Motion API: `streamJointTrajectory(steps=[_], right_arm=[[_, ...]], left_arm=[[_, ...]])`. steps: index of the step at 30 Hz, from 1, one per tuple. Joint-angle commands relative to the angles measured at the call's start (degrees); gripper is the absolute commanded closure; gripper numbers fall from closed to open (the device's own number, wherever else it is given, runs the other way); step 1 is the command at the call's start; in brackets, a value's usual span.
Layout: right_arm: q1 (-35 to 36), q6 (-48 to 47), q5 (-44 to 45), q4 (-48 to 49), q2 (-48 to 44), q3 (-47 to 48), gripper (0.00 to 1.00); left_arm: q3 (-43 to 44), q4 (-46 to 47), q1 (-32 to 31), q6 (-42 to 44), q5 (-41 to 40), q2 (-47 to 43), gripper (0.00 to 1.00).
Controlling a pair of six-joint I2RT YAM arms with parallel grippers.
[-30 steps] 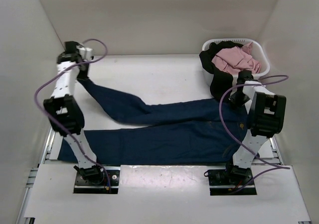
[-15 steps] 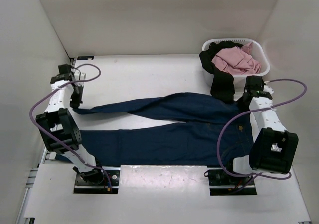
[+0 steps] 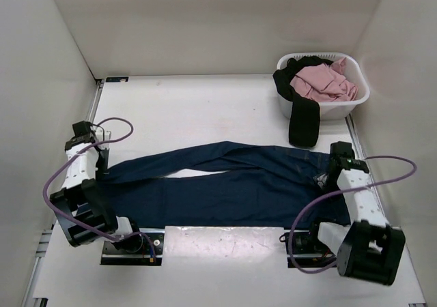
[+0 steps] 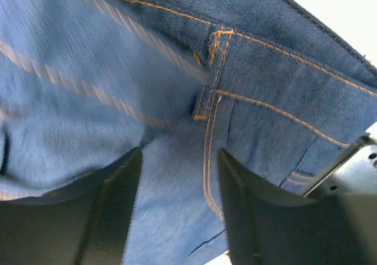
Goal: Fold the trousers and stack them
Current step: Fold the trousers
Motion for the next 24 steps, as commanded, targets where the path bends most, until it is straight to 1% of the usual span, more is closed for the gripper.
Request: streamJointTrajectory(steps=[1,5,7,8,9,10,11,12,15,20,22,24], right_arm=[[0.0,2.4,0.2,-5.0,-7.5,2.0,0.39],[0.0,2.4,3.1,-6.4,-10.3,9.6,0.35],[-0.6,3.8,3.7,-5.8,-7.5,13.7,0.34],[-1.3,3.8,3.7,-4.7,-6.0,15.0,0.28],[-2.1,3.8,3.7,-3.9,-4.4,15.9,0.25],[-2.1,4.6,3.0,-3.0,-0.9,16.7,0.22],[-2.9,5.2,2.4,-0.9,0.8,18.0,0.21],[-3.6,6.6,1.6,0.5,4.5,18.0,0.21],[-3.6,10.5,-0.5,4.1,11.2,19.4,0.19],[-4.8,15.3,-2.9,8.3,17.4,18.1,0.19],[-4.8,17.4,-1.9,10.9,18.2,17.0,0.19],[-5.4,17.4,2.0,15.3,19.4,16.5,0.21]], left_arm=[[-1.5,1.9,1.9,1.8,0.0,-1.7,0.86],[-2.0,1.9,2.4,1.8,1.1,-1.7,0.86],[-2.0,1.9,2.4,1.8,1.6,-1.7,0.86],[-2.0,1.9,2.4,1.8,1.6,-1.7,0.86],[-2.0,2.4,2.9,1.8,1.6,-1.7,0.86],[-2.7,2.4,2.9,1.8,1.6,-1.7,0.86],[-3.5,2.4,2.9,1.8,2.2,-1.7,0.86],[-4.0,2.4,2.9,1.8,2.2,-1.7,0.86],[-5.3,2.9,2.9,1.8,2.2,-1.7,0.86],[-5.9,2.9,4.0,2.3,2.2,-1.7,0.86],[-5.9,3.5,4.5,2.3,2.7,-1.1,0.86],[-5.9,3.5,4.5,2.3,2.7,-1.1,0.86]])
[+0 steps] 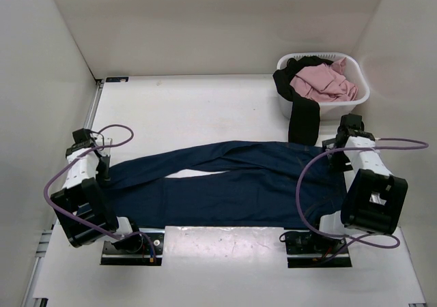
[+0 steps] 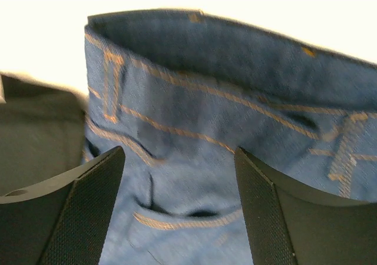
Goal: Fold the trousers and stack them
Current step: Fold the trousers
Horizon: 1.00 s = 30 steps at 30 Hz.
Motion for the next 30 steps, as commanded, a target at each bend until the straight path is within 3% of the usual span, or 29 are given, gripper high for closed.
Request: streamJointTrajectory(steps=[1,8,12,15,16,20,30], right_arm=[[-0.8,3.8,4.3,7.9,1.5,-0.7,0.21],[-0.8,3.8,5.1,10.3,9.8,0.0,0.22],[-1.3,3.3,6.3,12.1,12.0,-0.6,0.34],[-1.3,2.1,6.3,10.8,13.9,1.1,0.60],[-1.3,2.1,6.9,10.0,14.5,1.7,0.77],[-1.3,-0.9,9.2,9.5,13.2,3.0,1.00],[-4.2,-8.8,4.7,6.9,1.7,10.7,1.00]], left_arm=[[-0.1,1.0,0.6,0.4,1.1,-0.5,0.86],[1.0,1.0,1.2,0.4,0.5,-0.5,0.86],[1.6,0.5,1.2,0.9,0.0,0.0,0.86],[1.6,0.5,1.2,0.9,0.0,0.0,0.86],[1.6,0.5,1.2,0.9,-0.5,0.0,0.86],[2.6,0.5,1.8,1.4,-1.0,0.0,0.86],[13.2,0.5,4.8,4.7,-2.7,1.8,0.86]])
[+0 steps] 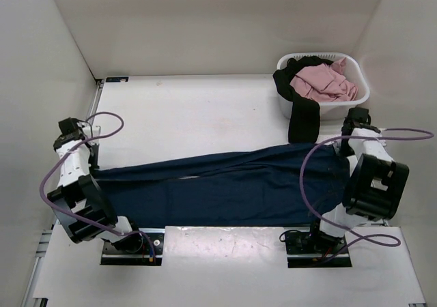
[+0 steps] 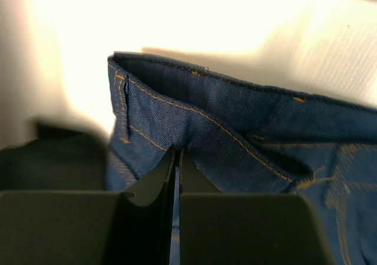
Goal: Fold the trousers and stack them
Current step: Fold the trousers
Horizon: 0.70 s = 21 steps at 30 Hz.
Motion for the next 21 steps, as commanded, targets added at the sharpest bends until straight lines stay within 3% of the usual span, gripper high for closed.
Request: streamJointTrajectory(steps=[1,7,16,21], right_arm=[[-0.6,-4.0,0.2,-0.8,-8.3,6.2,1.00],[-1.2,1.0,-0.9,-12.1,-24.8,-1.0,1.00],[-1.7,9.7,-2.4,-29.6,-46.3,-20.6,1.00],[-2.2,10.2,2.2,-34.6,-57.6,-23.2,1.00]], left_arm=[[5.9,1.1,2.5,2.0,-2.6,-0.3,0.86],[9.8,-1.5,4.9,4.6,-2.6,0.3,0.86],[-2.5,-2.6,6.7,7.8,-3.8,-9.1,0.86],[-9.0,0.0,7.3,12.8,-9.5,-15.5,0.86]])
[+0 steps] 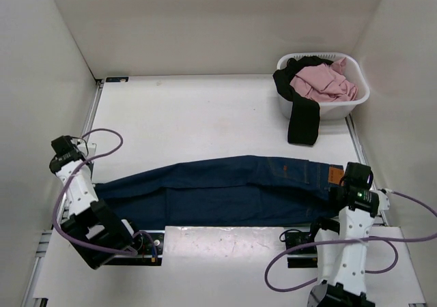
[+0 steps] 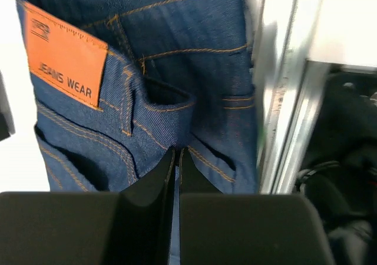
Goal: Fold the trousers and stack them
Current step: Fold the trousers
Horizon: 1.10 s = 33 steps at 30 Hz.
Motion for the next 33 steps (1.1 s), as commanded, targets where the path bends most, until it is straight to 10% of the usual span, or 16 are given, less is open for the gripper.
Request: streamJointTrajectory(steps=[1,17,33], right_arm=[[-0.3,1.1,5.1,-5.0,-3.0,0.5,1.00],[-0.9,-14.4,13.6,-6.4,14.4,23.7,1.00],[-0.9,-11.2,18.8,-11.5,8.2,11.0,1.00]], left_arm=[[-2.3,3.8,0.4,5.1,-6.0,-4.0,0.86],[14.2,3.3,2.1,9.1,-3.9,4.2,0.86],[-6.6,2.9,11.6,19.0,-3.9,-4.6,0.86]])
